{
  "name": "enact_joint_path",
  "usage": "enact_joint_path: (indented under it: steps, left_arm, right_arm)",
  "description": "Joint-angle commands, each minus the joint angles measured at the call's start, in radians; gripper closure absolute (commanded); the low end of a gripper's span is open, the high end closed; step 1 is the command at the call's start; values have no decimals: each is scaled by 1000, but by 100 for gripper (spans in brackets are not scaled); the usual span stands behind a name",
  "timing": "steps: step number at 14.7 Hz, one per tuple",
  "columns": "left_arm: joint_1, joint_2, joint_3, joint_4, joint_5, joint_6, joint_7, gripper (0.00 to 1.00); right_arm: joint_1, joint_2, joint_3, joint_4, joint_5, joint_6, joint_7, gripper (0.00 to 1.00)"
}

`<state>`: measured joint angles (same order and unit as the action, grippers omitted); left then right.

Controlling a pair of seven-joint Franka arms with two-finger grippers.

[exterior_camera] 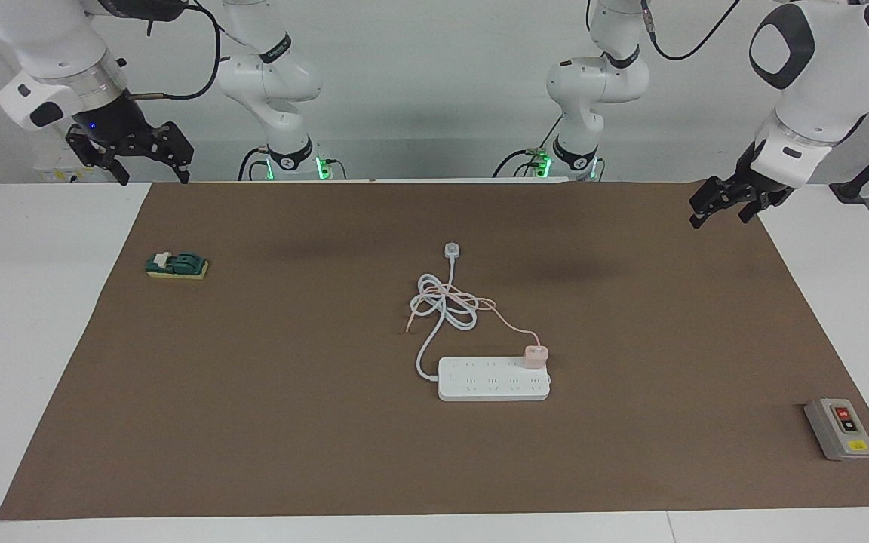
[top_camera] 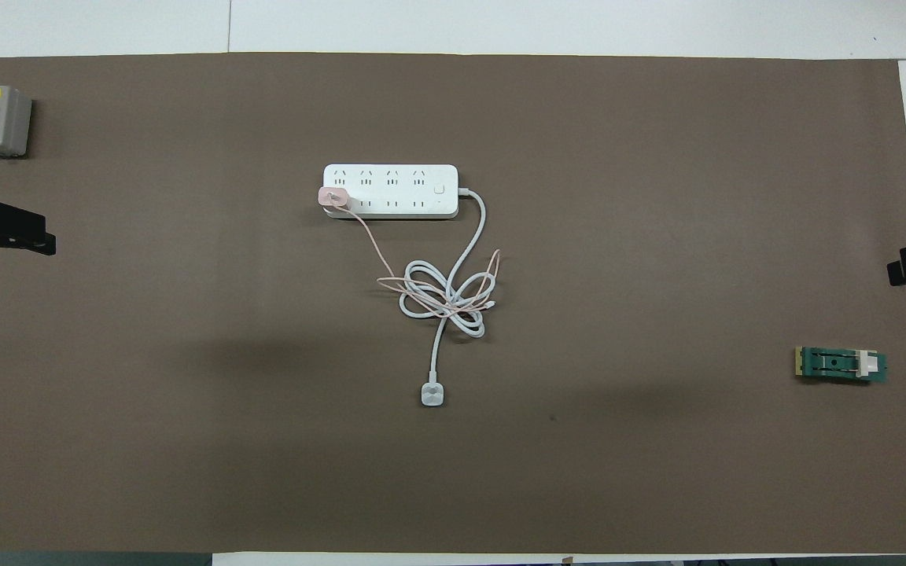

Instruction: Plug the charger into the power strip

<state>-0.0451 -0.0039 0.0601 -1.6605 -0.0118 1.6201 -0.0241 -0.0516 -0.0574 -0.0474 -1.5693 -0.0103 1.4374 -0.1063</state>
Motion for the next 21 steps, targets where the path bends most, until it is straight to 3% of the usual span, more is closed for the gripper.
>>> enact_joint_path:
  steps: [1,21]
  left_arm:
    - [-2,2,-9,7,33,3,15,0]
    - [-13,2,-23,36,1,-6,64,0]
  right_arm:
    - [-14,-22,14,-26,-17,3,4,0]
    - [-10,-22,14,-26,-19,6,4,0]
